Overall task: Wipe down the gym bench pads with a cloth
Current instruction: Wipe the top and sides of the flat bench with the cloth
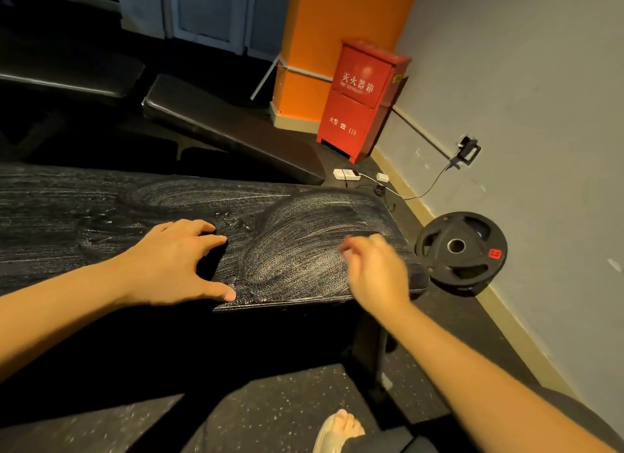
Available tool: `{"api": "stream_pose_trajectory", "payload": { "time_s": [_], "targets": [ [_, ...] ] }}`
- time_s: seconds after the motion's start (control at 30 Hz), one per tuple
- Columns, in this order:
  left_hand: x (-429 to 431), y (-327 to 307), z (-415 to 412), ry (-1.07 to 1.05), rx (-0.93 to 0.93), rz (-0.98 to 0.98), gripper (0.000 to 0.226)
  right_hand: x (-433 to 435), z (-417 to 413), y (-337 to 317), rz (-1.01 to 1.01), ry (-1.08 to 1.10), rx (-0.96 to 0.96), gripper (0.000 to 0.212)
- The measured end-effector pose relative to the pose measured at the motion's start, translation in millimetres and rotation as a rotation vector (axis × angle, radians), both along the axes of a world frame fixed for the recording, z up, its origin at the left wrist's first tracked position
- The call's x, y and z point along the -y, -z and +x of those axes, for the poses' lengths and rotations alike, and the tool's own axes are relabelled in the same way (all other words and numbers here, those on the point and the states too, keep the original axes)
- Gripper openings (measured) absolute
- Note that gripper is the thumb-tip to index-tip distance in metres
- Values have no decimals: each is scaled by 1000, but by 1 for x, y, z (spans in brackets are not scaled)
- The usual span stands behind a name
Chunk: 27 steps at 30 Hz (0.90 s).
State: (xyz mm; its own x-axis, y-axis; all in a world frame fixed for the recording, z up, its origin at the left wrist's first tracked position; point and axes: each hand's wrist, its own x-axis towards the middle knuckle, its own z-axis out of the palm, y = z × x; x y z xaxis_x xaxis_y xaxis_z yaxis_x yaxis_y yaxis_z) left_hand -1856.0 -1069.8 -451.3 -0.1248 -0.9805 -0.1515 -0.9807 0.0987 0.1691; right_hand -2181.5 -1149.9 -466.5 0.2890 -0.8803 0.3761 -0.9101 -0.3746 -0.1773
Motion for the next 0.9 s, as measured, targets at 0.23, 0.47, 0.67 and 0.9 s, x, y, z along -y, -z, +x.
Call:
{"api": "stream_pose_trajectory", "payload": {
  "time_s": [0.23, 0.47, 0.67, 0.9],
  "targets": [
    [1, -3, -5, 4, 9, -42, 129, 23, -76, 8, -50, 449, 135, 25],
    [1, 0, -4, 3, 49, -34, 136, -30, -22, 21, -92, -200, 55, 21],
    [-5, 10, 1, -20, -33, -42, 137, 60, -54, 2, 9, 453, -63, 28],
    [-19, -2, 25, -85, -37, -68, 134, -29, 120, 5, 35, -314, 21, 27]
  ]
}}
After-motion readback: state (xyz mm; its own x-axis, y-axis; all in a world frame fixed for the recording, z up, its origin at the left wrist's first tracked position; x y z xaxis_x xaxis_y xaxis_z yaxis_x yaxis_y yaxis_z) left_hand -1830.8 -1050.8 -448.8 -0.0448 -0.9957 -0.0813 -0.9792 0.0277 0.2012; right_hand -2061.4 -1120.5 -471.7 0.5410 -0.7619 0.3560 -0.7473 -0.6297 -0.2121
